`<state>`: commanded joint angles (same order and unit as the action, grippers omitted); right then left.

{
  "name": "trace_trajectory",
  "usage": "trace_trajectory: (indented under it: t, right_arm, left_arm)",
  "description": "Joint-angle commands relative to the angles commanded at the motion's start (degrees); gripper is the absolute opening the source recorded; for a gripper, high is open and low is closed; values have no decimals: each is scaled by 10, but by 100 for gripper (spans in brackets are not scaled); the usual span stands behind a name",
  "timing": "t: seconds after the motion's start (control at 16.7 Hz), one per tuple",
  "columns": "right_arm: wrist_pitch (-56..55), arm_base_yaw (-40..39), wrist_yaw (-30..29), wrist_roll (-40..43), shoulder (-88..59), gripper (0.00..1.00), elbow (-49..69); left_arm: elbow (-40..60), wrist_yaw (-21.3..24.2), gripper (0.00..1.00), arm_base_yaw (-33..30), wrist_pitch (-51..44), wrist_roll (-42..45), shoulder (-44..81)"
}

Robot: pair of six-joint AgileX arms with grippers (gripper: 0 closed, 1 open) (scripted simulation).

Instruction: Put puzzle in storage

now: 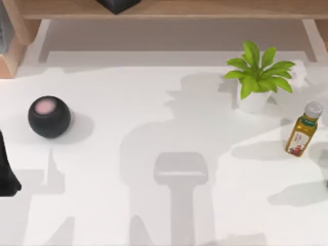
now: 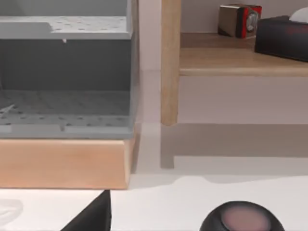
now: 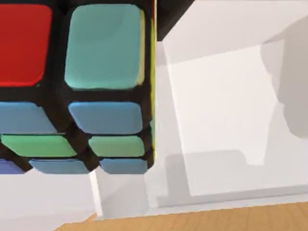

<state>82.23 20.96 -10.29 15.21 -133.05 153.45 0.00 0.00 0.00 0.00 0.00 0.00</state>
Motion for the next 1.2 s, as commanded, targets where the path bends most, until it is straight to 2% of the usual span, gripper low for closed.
trace_trajectory:
  t: [0.18,0.42,0.84,1.2]
  right_arm:
    - [84,6,40,26,-118,0,58]
    - [143,6,83,45,-229,0,115]
    - [155,5,94,48,-255,0,128]
    - [155,5,94,48,-255,45,128]
  left_arm:
    - [0,0,100,0,0,0,0]
    - [0,0,100,0,0,0,0]
    - [0,0,100,0,0,0,0]
    - [0,0,100,0,0,0,0]
